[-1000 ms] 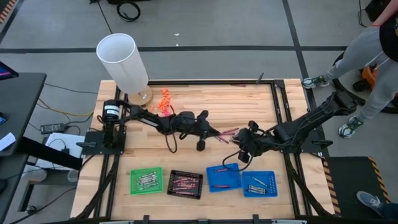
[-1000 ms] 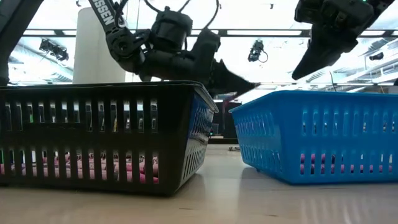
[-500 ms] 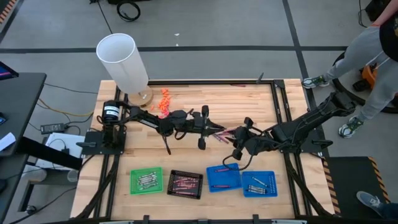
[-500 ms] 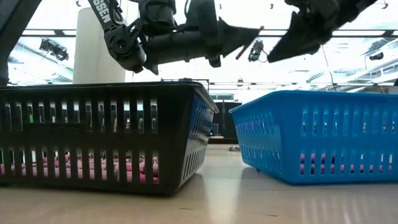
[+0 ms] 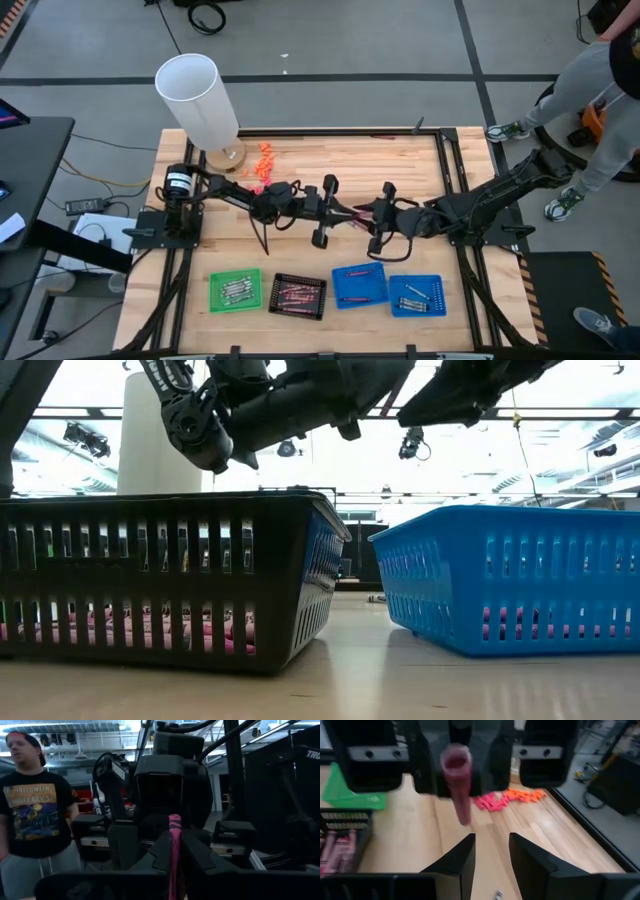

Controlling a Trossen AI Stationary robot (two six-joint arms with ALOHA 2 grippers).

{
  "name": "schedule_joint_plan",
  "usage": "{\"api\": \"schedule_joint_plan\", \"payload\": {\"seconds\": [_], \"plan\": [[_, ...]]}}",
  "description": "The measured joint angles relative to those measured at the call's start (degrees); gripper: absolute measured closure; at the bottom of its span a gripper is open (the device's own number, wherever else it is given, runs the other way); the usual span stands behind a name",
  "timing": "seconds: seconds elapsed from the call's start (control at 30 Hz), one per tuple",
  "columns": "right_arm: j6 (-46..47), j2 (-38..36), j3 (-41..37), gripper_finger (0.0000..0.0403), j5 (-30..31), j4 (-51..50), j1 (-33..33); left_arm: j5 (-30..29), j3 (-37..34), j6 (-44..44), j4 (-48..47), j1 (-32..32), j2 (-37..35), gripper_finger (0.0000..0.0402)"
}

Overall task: Sort crayons
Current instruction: Put the red crayon into the left blue bin

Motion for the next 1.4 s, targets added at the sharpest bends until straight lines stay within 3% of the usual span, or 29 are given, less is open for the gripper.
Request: {"api": "schedule_joint_plan", "payload": {"seconds": [0.33, 0.8, 1.2, 1.4], "plan": [[-0.6, 0.0, 0.0, 0.0275, -6.1, 0.4, -1.2, 0.0, 0.8, 0.1, 0.8, -0.1, 0.0, 0.0376], [-4.4, 0.0, 0.0, 0.0278, -6.8, 5.3, -1.3, 0.0, 0.8, 0.2, 0.6, -0.1, 0.0, 0.0376], [-5.9, 0.0, 0.0, 0.0361, -6.8, 6.4, -1.5, -0.2, 0.8, 0.1, -1.6, -0.1, 0.0, 0.0376], [-5.6, 0.0, -0.1, 0.0366, -6.7, 5.7, -1.5, -0.3, 0.8, 0.1, -2.5, -0.1, 0.0, 0.0345]]}}
